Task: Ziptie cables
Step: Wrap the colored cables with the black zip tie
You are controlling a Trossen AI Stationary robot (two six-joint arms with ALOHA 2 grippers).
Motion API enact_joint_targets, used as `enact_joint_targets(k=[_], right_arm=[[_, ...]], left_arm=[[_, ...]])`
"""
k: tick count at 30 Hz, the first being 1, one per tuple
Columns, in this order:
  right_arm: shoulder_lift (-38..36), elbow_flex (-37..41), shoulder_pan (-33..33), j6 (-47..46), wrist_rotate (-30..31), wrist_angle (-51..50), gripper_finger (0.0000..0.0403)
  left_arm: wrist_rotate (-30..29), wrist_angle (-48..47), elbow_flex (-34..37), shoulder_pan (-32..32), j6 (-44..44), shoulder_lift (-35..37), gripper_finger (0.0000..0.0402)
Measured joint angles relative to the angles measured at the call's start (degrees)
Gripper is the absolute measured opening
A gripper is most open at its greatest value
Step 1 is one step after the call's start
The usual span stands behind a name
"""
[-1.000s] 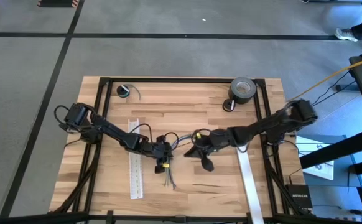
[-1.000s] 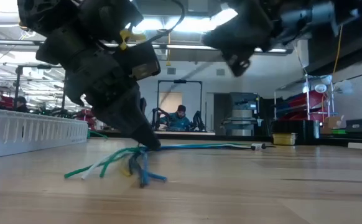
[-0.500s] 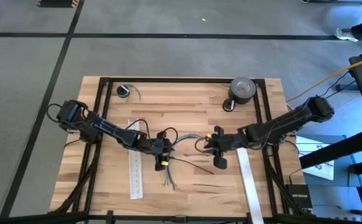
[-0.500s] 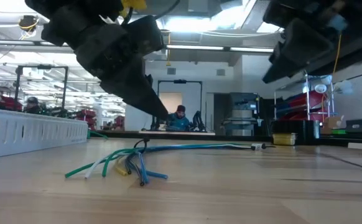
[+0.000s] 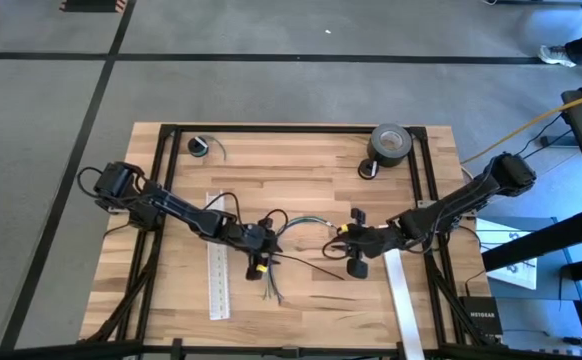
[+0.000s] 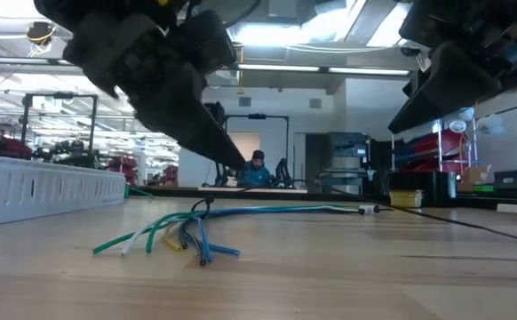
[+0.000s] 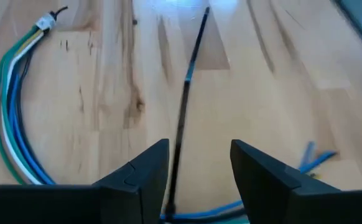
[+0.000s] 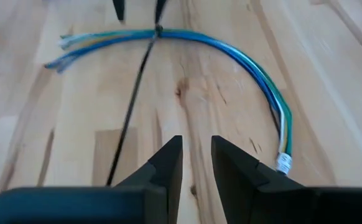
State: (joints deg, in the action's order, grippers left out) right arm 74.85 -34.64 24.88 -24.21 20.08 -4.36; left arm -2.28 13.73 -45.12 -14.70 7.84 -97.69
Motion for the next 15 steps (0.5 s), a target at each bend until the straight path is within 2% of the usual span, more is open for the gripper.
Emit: enact_joint_targets(k=[8,10,14,15], right_arm=[[0.0,0.99,-0.11,0.0,1.83,1.88,0.0072],[0.0,0.99,-0.11,0.0,1.83,2.02,0.0072],[0.0,0.99,-0.11,0.0,1.53,4.08,0.0072],[0.0,0.97,-0.13,0.0,1.29,4.51,0.0072]], left_arm=[[-2.29,5.75,0.04,0.24,-2.84,-4.55,0.0149],[-3.78,7.41,0.02,0.22,-3.63,-4.55,0.0121],[-3.46,7.16,0.02,0.78,-5.46,-4.6,0.0028],[-3.39,6.7,0.02,0.96,-5.37,-4.96,0.0015]])
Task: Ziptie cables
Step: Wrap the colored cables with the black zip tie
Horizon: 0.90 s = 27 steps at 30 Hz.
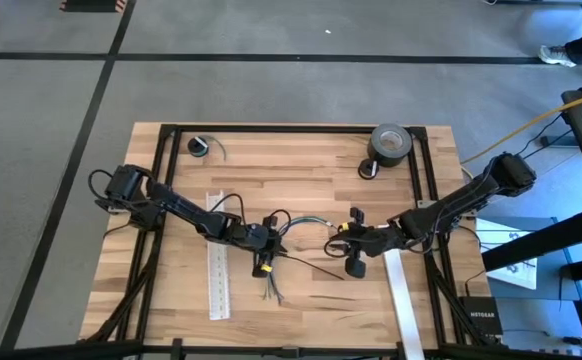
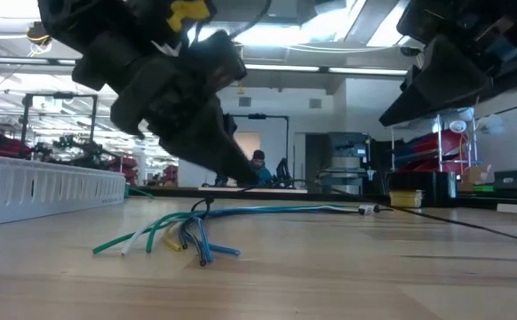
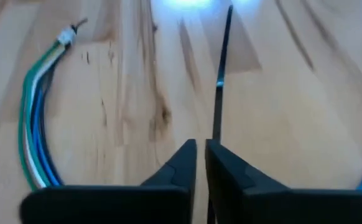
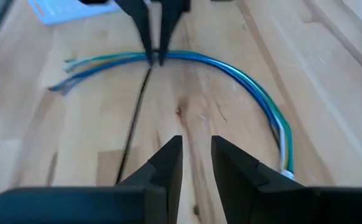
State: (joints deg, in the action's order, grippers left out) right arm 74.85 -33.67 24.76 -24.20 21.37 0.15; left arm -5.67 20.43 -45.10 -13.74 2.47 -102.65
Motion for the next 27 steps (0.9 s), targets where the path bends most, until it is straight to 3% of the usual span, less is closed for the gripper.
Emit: enact_joint_targets(k=[8,17,22,27], right_arm=[[0.0,0.0,-0.02,-0.02,-3.18,-0.24,0.0072],[0.0,0.0,-0.02,0.0,-4.44,-0.22,0.0072],[0.0,0.0,-0.02,0.0,-3.96,-0.21,0.0072],[0.0,0.0,-0.02,0.02,-3.92,-0.19,0.0072]], left_arm=[[2.97,1.96,-0.16,0.04,2.77,0.88,0.0037],[4.04,-0.69,-1.51,-1.88,0.26,-0.42,0.0125],[0.62,-0.17,-1.51,-1.79,0.74,-3.56,0.0149],[-1.12,0.65,-1.51,-1.46,1.17,-3.87,0.0144]])
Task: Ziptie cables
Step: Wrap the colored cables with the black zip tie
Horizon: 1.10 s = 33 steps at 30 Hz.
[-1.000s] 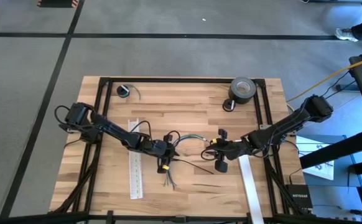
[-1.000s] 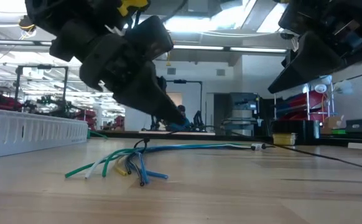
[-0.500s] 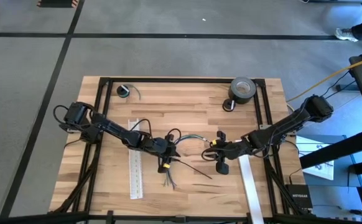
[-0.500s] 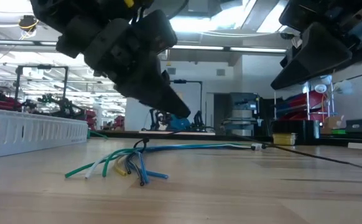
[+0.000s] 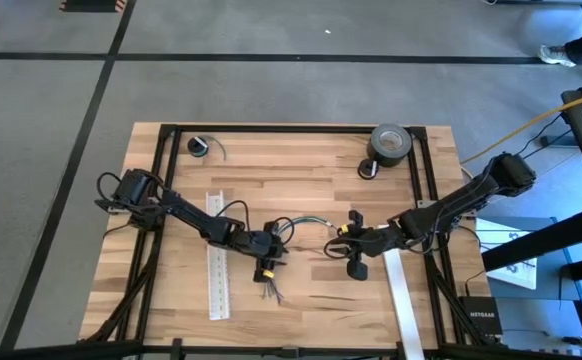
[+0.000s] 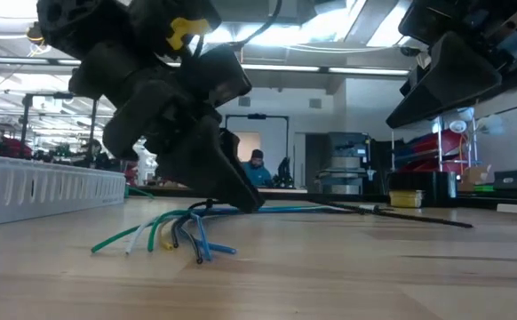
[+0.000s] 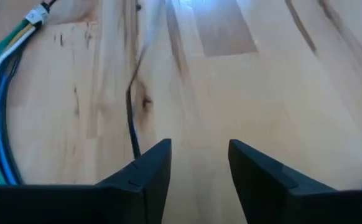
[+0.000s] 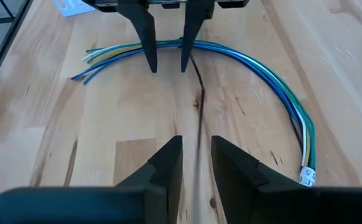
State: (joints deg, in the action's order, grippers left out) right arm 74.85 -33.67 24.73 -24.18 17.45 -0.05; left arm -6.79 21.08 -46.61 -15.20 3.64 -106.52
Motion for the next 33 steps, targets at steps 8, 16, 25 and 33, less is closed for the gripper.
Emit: enact_joint_targets(k=[8,16,25,33], right_arm=[[0.0,0.0,0.0,-0.02,0.03,0.02,0.0072],[0.0,0.0,0.0,0.0,0.07,0.01,0.0072],[0.0,-0.01,0.0,0.0,0.08,0.12,0.0072],[0.0,-0.02,0.0,0.02,3.02,0.03,0.0072]], left_arm=[[-0.01,1.95,-0.23,0.3,0.31,1.32,0.0105],[-3.48,-2.41,-0.52,1.24,2.81,3.82,0.0118],[-2.79,-5.18,-0.42,2.4,6.63,1.13,0.0171],[-2.75,-3.12,-0.42,2.56,6.45,1.03,0.0117]])
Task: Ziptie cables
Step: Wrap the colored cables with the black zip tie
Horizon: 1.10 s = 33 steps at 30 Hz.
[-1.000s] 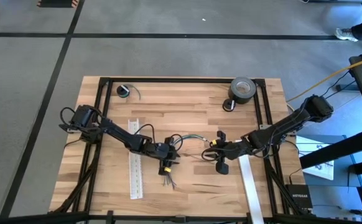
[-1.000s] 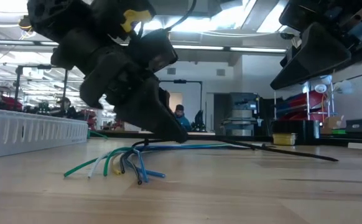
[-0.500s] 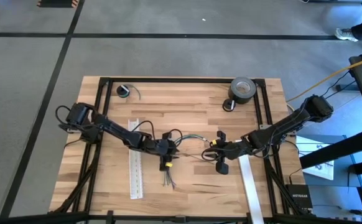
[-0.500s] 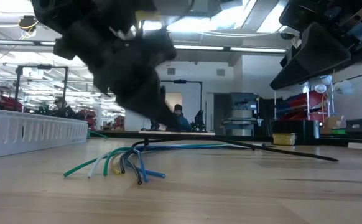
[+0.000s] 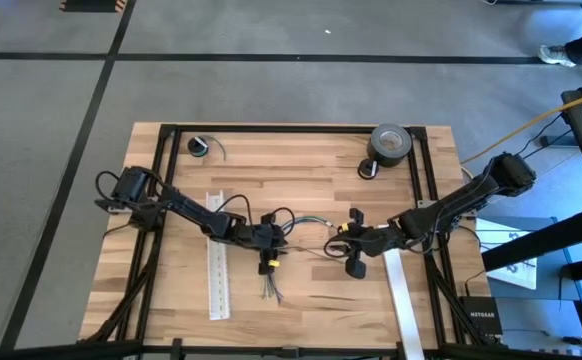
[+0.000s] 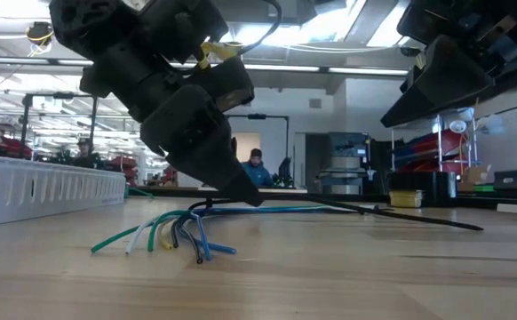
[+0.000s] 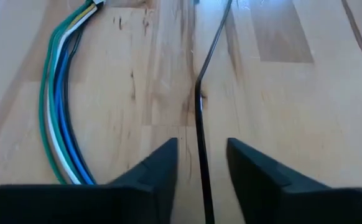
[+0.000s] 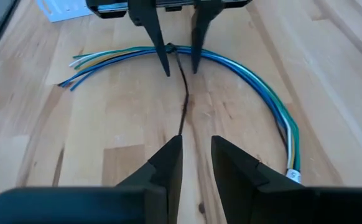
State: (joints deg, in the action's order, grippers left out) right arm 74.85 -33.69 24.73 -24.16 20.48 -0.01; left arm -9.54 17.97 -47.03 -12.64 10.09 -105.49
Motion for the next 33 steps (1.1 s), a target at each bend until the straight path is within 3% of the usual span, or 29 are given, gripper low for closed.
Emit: enact_joint_targets(k=[6,16,29,33], right_arm=[[0.71,0.0,0.04,-0.02,-0.07,3.31,0.0072],[13.51,0.02,0.04,1.12,-4.71,21.0,0.0072],[14.34,0.0,0.04,2.14,-7.94,25.43,0.0072],[13.25,0.0,-0.88,3.89,-3.06,24.05,0.0072]], left_arm=[[-0.02,1.23,-0.01,0.36,-1.42,-0.02,0.0011],[-1.21,0.48,-0.03,0.7,-1.91,3.19,0.0],[-6.37,-4.56,-0.02,-0.13,-3.23,9.55,0.0],[-6.65,-5.47,0.0,-0.11,-3.23,9.55,0.0]])
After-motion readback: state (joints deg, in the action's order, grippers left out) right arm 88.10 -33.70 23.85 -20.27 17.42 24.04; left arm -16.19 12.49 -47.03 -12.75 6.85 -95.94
